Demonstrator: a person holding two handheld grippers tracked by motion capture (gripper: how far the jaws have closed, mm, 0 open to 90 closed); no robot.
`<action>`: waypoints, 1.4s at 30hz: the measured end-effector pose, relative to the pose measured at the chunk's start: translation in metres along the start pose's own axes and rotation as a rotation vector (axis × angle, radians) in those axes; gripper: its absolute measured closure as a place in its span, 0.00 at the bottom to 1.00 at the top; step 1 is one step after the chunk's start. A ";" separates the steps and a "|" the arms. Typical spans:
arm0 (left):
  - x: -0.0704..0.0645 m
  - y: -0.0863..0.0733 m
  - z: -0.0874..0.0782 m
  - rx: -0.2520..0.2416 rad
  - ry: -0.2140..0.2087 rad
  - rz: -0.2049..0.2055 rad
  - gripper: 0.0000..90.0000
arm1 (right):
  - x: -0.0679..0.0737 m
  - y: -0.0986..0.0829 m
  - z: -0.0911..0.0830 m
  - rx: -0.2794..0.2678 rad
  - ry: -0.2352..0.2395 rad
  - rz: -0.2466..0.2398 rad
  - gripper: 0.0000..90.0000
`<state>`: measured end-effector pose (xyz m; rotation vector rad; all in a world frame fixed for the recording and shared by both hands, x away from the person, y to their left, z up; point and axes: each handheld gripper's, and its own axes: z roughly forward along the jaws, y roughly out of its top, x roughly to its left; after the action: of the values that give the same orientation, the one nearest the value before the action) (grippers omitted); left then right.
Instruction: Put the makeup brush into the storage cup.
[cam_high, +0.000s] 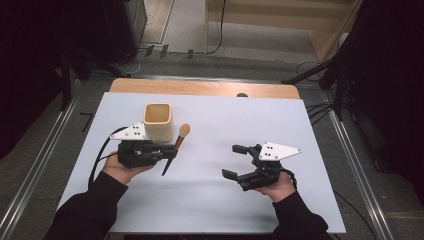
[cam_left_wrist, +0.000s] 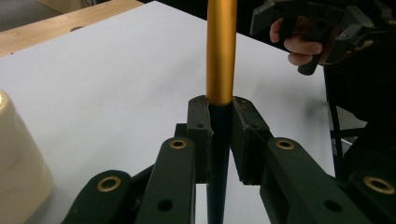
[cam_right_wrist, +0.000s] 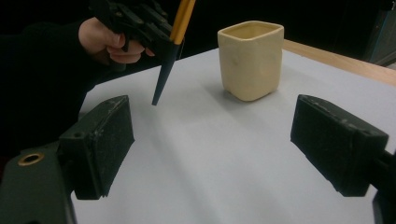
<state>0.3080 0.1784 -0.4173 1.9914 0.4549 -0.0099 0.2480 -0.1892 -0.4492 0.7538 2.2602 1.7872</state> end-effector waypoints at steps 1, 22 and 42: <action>-0.001 0.000 0.001 -0.003 -0.006 0.001 0.88 | 0.000 0.002 0.003 -0.001 0.009 0.004 0.15; -0.029 -0.002 0.023 -0.053 -0.145 0.019 0.88 | 0.007 0.021 0.039 -0.039 0.120 0.011 0.18; -0.041 -0.001 0.040 -0.024 -0.135 0.052 0.88 | 0.009 0.025 0.052 -0.033 0.210 0.097 0.72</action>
<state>0.2775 0.1310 -0.4283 1.9635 0.3147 -0.1057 0.2689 -0.1362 -0.4377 0.7119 2.3524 2.0306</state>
